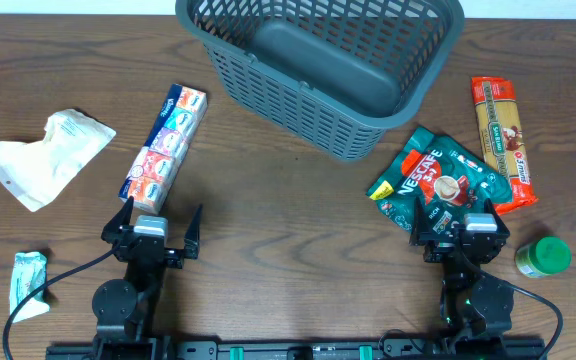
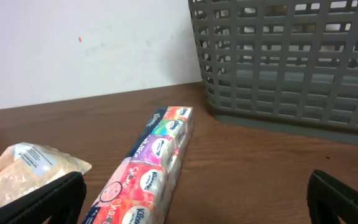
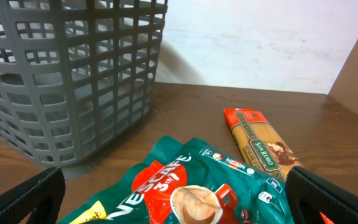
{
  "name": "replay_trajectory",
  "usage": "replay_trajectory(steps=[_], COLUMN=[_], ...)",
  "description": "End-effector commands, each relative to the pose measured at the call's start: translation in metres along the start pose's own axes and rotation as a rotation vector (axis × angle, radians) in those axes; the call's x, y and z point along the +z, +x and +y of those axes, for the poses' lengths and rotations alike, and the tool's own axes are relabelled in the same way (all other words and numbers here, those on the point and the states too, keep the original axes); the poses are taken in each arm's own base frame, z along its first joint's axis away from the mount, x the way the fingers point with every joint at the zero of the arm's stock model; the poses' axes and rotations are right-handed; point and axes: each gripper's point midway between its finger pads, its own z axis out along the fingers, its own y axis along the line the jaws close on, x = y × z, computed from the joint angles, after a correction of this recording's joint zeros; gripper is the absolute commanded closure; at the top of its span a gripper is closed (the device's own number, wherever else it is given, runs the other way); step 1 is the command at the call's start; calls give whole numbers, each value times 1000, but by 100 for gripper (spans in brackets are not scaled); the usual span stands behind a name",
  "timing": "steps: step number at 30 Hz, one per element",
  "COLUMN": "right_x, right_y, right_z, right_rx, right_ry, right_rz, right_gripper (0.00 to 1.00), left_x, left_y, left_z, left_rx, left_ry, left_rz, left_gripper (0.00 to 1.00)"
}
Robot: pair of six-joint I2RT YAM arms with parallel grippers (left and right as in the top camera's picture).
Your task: Pack container
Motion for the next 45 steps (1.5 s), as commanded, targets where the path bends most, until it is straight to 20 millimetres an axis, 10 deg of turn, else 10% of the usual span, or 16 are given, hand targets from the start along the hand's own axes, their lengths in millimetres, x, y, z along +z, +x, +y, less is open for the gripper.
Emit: replay_trajectory(steps=[1,35,45], right_x=[0,0,-2], right_y=[1,1,2], right_z=[-4,-4,22], right_rx=[17,18,111], right_ry=[22,21,-134], right_rz=[0,0,12], right_gripper=[1,1,1], left_x=[0,0,1], left_y=[14,14,14], left_z=[-7,-6,-6], left_rx=[-18,-17,-45], left_ry=[35,31,31], left_rz=[41,41,43], left_gripper=[1,1,1])
